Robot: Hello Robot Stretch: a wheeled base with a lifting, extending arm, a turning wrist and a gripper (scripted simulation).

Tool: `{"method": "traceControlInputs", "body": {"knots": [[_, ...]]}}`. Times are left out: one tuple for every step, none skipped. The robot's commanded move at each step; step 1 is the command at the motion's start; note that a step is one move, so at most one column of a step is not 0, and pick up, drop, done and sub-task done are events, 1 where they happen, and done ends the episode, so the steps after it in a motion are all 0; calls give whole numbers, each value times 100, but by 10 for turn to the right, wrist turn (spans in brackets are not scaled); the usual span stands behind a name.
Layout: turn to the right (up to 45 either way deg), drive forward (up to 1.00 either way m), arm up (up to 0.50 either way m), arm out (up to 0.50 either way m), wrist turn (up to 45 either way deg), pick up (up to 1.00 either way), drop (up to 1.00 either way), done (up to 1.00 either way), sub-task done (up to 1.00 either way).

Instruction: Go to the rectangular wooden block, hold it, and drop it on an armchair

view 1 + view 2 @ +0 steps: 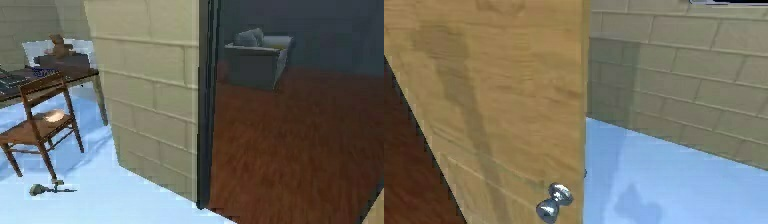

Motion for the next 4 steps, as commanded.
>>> {"method": "traceControlInputs", "body": {"knots": [[-450, 0, 0, 0, 0, 0, 0, 0, 0], [-360, 0, 0, 0, 0, 0, 0, 0, 0], [0, 10, 0, 0, 0, 0, 0, 0, 0], [450, 0, 0, 0, 0, 0, 0, 0, 0]]}}
